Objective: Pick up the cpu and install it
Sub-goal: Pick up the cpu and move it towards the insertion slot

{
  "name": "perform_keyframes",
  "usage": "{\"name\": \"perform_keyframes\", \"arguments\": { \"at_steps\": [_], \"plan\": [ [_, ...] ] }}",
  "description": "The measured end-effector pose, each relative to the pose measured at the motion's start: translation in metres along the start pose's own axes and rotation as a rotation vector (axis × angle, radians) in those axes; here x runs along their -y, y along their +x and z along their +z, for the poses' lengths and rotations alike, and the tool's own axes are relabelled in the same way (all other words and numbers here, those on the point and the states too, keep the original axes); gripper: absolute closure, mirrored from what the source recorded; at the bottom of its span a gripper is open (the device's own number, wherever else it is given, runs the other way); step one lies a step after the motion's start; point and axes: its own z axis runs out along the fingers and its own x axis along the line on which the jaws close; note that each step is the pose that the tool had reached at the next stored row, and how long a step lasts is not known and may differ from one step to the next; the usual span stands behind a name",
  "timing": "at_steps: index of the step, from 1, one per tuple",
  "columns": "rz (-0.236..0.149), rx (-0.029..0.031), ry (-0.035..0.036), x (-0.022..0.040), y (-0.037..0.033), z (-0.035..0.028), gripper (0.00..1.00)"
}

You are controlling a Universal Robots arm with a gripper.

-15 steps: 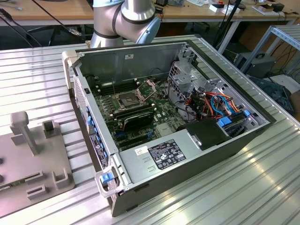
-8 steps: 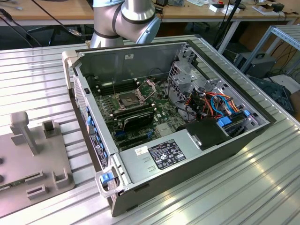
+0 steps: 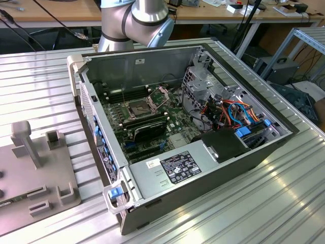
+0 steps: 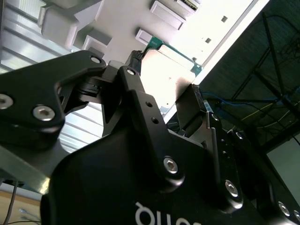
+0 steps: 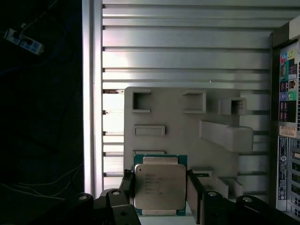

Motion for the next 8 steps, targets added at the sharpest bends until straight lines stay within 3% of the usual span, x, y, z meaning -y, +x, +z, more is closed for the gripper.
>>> {"name": "perform_keyframes", "arguments": {
  "at_steps": [8],
  "plan": [
    [0.000, 0.0000, 0.0000, 0.0000, -0.0024, 0.0001, 0.45]
  ]
}}
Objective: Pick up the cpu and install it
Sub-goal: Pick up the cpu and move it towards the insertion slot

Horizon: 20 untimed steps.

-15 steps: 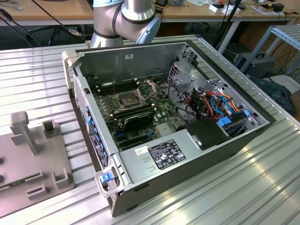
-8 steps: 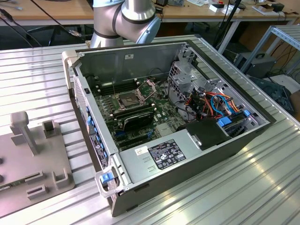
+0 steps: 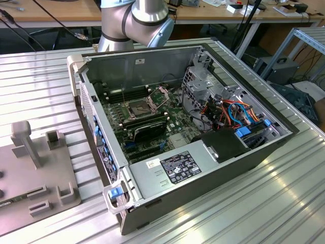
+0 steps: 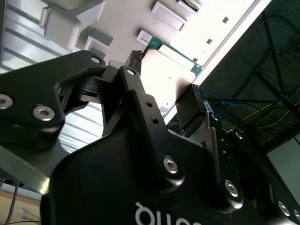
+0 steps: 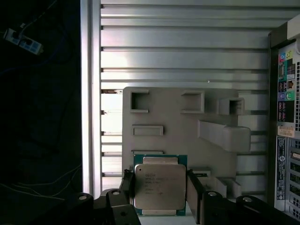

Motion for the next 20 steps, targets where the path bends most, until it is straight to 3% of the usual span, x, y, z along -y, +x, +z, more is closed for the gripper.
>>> {"name": "perform_keyframes", "arguments": {
  "at_steps": [20],
  "plan": [
    [0.000, -0.0001, 0.0001, 0.0000, -0.0039, 0.0000, 0.45]
  ]
}}
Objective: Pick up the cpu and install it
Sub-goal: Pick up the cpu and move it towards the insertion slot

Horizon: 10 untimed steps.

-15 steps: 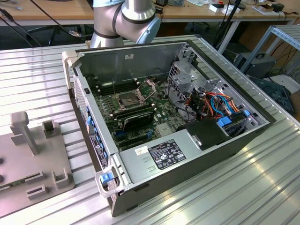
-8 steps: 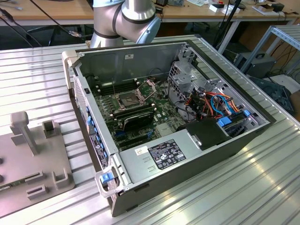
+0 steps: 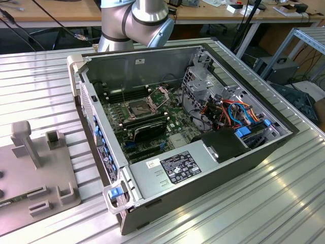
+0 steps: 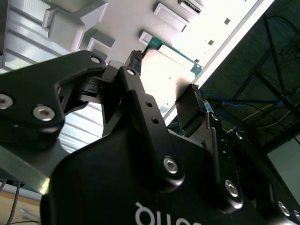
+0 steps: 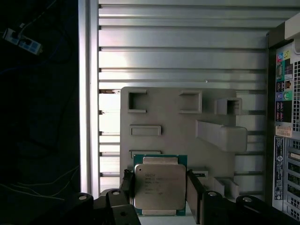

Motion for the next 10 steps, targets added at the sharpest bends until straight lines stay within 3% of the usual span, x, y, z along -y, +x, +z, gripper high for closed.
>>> {"name": "perform_keyframes", "arguments": {
  "at_steps": [10],
  "plan": [
    [0.000, 0.0000, -0.0001, 0.0000, -0.0046, 0.0001, 0.45]
  ]
}}
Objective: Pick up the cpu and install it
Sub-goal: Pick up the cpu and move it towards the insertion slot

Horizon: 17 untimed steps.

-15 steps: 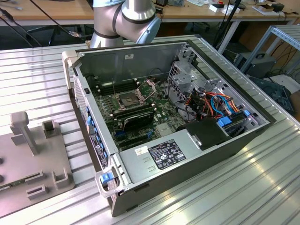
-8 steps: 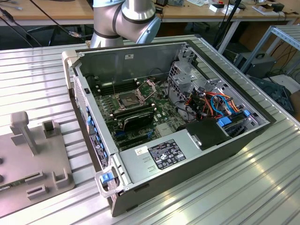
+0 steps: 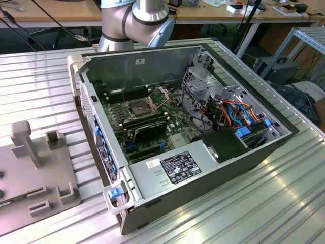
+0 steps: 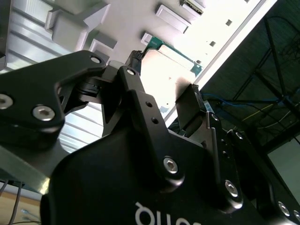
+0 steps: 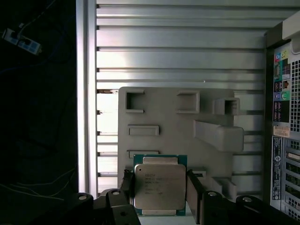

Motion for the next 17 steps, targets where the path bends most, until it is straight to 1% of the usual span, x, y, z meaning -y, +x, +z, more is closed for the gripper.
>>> {"name": "perform_keyframes", "arguments": {
  "at_steps": [4, 7, 12, 15, 17],
  "plan": [
    [0.000, -0.0001, 0.0001, 0.0000, -0.0030, 0.0000, 0.45],
    [0.000, -0.0001, 0.0000, 0.0000, -0.0065, 0.0001, 0.45],
    [0.000, 0.0000, 0.0001, 0.0000, -0.0163, 0.0002, 0.45],
    [0.000, -0.0001, 0.0001, -0.0001, -0.0249, 0.0003, 0.45],
    [0.000, 0.0001, 0.0000, -0.0001, -0.0278, 0.0004, 0.45]
  ]
}}
